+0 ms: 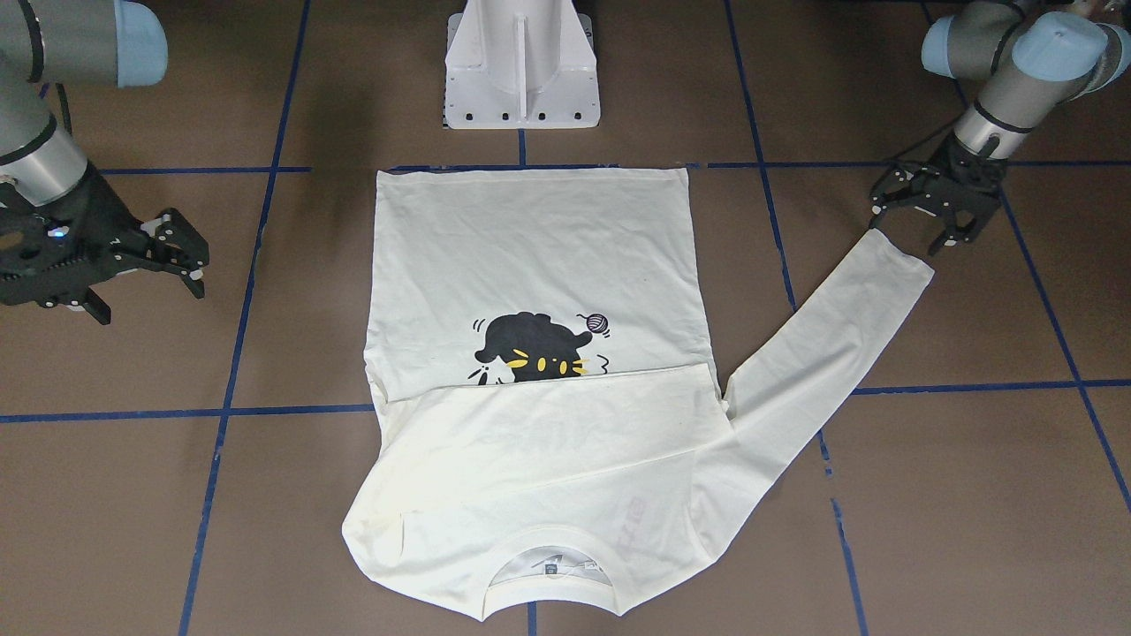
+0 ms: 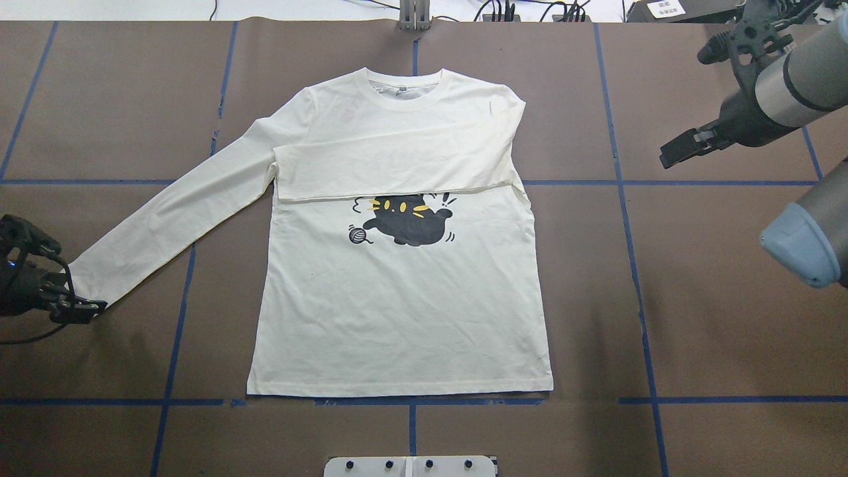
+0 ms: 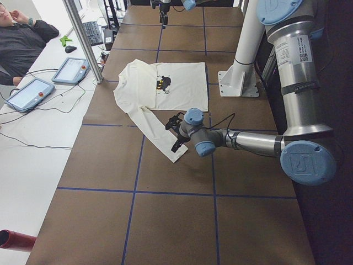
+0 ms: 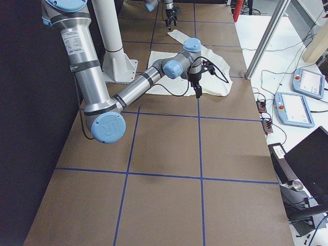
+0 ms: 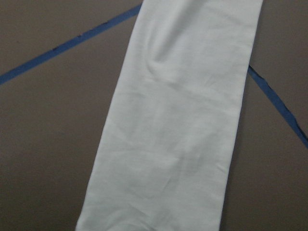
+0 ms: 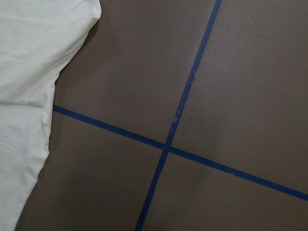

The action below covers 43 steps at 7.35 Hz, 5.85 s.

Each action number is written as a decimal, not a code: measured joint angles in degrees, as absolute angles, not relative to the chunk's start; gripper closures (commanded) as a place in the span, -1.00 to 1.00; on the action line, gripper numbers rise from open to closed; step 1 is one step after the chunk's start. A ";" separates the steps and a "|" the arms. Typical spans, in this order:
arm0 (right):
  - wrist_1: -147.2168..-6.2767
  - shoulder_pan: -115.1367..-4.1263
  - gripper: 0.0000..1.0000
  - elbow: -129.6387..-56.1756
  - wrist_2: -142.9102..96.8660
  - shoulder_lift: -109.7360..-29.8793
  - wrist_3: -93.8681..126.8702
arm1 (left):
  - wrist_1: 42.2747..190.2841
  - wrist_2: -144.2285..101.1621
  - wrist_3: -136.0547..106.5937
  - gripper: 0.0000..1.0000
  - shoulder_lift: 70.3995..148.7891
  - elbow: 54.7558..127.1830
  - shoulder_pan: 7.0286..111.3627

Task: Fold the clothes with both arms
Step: 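Release the sleeve and withdraw the right gripper while the left gripper approaches the other cuff, then lower the left gripper onto the cuff of the other sleeve and grasp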

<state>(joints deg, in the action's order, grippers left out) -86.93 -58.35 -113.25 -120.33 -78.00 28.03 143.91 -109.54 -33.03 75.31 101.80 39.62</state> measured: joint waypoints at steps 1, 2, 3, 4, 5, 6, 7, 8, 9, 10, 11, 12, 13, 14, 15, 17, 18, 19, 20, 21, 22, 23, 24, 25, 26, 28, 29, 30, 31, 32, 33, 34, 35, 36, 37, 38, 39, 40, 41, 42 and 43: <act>-86.21 -58.53 -1.00 -113.82 -120.39 -78.92 27.95 | 143.88 -108.61 -33.85 -0.46 75.19 101.72 38.29; -85.93 -58.58 -1.00 -114.19 -120.49 -79.27 27.96 | 143.83 -108.22 -34.19 -0.31 75.11 101.60 37.72; -85.83 -58.60 -1.00 -114.35 -120.64 -79.37 28.00 | 143.78 -108.09 -34.31 -0.30 75.09 101.46 37.54; -85.80 -58.64 -1.00 -114.40 -120.72 -79.37 28.02 | 143.74 -108.04 -34.34 -0.17 75.06 101.31 37.48; -85.79 -58.68 -1.00 -114.42 -120.75 -79.37 28.03 | 143.71 -108.00 -34.36 0.13 75.06 101.20 37.46; -85.76 -58.68 -1.00 -114.43 -120.76 -79.37 28.03 | 143.71 -107.96 -34.36 0.43 75.06 101.13 37.45; -85.74 -58.66 -1.00 -114.43 -120.76 -79.35 28.04 | 143.70 -107.94 -34.36 0.56 74.90 101.07 37.45; -85.76 -58.64 -1.00 -114.43 -120.76 -79.31 28.04 | 143.70 -107.93 -34.36 0.68 74.65 101.03 37.44; -85.76 -58.63 -1.00 -114.43 -120.76 -79.29 28.04 | 143.70 -107.93 -34.36 0.82 74.52 101.01 37.44; -85.72 -58.63 -1.00 -114.43 -120.78 -79.29 28.04 | 143.70 -107.93 -34.36 1.00 74.48 101.01 37.44; -85.71 -58.62 -1.00 -114.43 -120.80 -79.28 28.04 | 143.70 -107.93 -34.37 1.00 74.43 101.09 37.45; -85.70 -58.62 -1.00 -114.43 -120.78 -79.29 28.04 | 143.70 -106.94 -34.29 1.00 74.39 101.33 37.59; -85.70 -58.64 -1.00 -114.43 -120.77 -79.33 28.04 | 143.68 -104.33 -33.98 1.00 74.50 101.75 37.80; -85.70 -58.67 -1.00 -114.38 -120.76 -79.35 28.04 | 143.56 -102.18 -32.90 1.00 74.77 102.08 38.03; -85.69 -58.70 -1.00 -114.36 -120.76 -79.36 28.03 | 143.39 -101.58 -31.06 -0.51 75.00 102.20 38.27; -85.69 -58.71 -1.00 -114.39 -120.76 -79.36 28.04 | 143.24 -101.94 -29.32 -0.69 75.08 101.97 38.45; -85.69 -58.74 -1.00 -114.42 -120.76 -79.39 28.04 | 143.24 -102.35 -29.33 -0.69 74.89 102.00 38.48; -85.69 -58.77 -1.00 -114.43 -120.76 -79.42 28.04 | 143.25 -102.57 -29.41 -0.69 74.64 102.11 38.49; -85.71 -58.82 -1.00 -114.43 -120.76 -79.42 28.04 | 143.26 -102.68 -29.48 -0.68 74.52 102.16 38.49; -85.75 -58.85 -1.00 -114.43 -120.74 -79.40 28.04 | 143.26 -102.72 -29.53 -0.67 74.50 102.08 38.49; -85.77 -58.86 -1.00 -114.39 -120.71 -79.39 28.04 | 143.26 -102.72 -29.58 -0.65 74.53 101.97 38.40; -85.78 -58.88 -1.00 -114.36 -120.69 -79.42 28.04 | 143.26 -102.69 -29.61 -0.65 74.57 101.78 38.28; -85.78 -58.88 -1.00 -114.35 -120.68 -79.44 28.04 | 143.26 -102.67 -29.61 -0.64 74.60 101.57 38.16; -85.78 -58.88 -1.00 -114.35 -120.67 -79.47 28.04 | 143.26 -102.68 -29.62 -0.64 74.64 101.39 38.01; -85.78 -58.88 -1.00 -114.35 -120.67 -79.51 28.04 | 143.26 -102.73 -29.62 -0.64 74.67 101.21 37.86; -85.78 -58.89 -1.00 -114.35 -120.67 -79.54 28.18 | 143.26 -102.82 -29.56 -0.64 74.76 101.00 37.65; -85.78 -58.89 -1.00 -114.35 -120.67 -79.54 28.47 | 143.26 -102.87 -29.52 -0.65 74.78 100.87 37.59; -85.78 -58.89 -1.00 -114.35 -120.67 -79.57 28.66 | 143.26 -102.95 -29.50 -0.65 74.79 100.78 37.56; -85.78 -58.89 -1.00 -114.35 -120.67 -79.60 28.76 | 143.26 -102.99 -29.49 -0.65 74.79 100.72 37.41; -85.78 -58.89 -1.00 -114.35 -120.67 -79.60 28.80 | 143.28 -103.00 -29.47 -0.65 74.79 100.70 37.14; -85.78 -58.89 -1.00 -114.35 -120.67 -79.58 28.82 | 143.32 -103.00 -29.45 -0.62 74.82 100.70 36.77; -85.78 -58.89 -1.00 -114.35 -120.67 -79.56 28.82 | 143.36 -103.03 -29.45 -0.18 74.85 100.71 36.47; -85.78 -58.89 -1.00 -114.35 -120.67 -79.55 28.83 | 143.40 -103.04 -29.45 0.61 74.85 100.72 36.31; -85.78 -58.89 -1.00 -114.35 -120.67 -79.54 28.85 | 143.42 -103.05 -29.44 1.00 74.80 100.72 36.26; -85.78 -58.89 -1.00 -114.35 -120.67 -79.54 28.87 | 143.45 -103.06 -29.42 1.00 74.70 100.75 36.23; -85.78 -58.89 -1.00 -114.35 -120.67 -79.54 28.85 | 143.49 -103.03 -29.36 1.00 74.59 100.90 36.23; -85.78 -58.89 -1.00 -114.35 -120.67 -79.52 28.84 | 143.49 -103.03 -29.27 1.00 74.48 101.29 36.34; -85.78 -58.91 -1.00 -114.35 -120.67 -79.50 28.81 | 143.47 -103.37 -29.14 1.00 74.38 101.88 36.54; -85.88 -59.21 -1.00 -114.33 -120.75 -79.56 28.63 | 143.41 -104.04 -29.04 1.00 74.37 102.69 36.88; -86.15 -60.02 -1.00 -114.17 -121.33 -79.75 27.98 | 143.25 -104.49 -28.93 1.00 74.61 103.50 38.11; -86.51 -61.47 -1.00 -113.77 -122.38 -80.25 26.01 | 142.75 -104.66 -28.80 1.00 75.51 103.91 40.69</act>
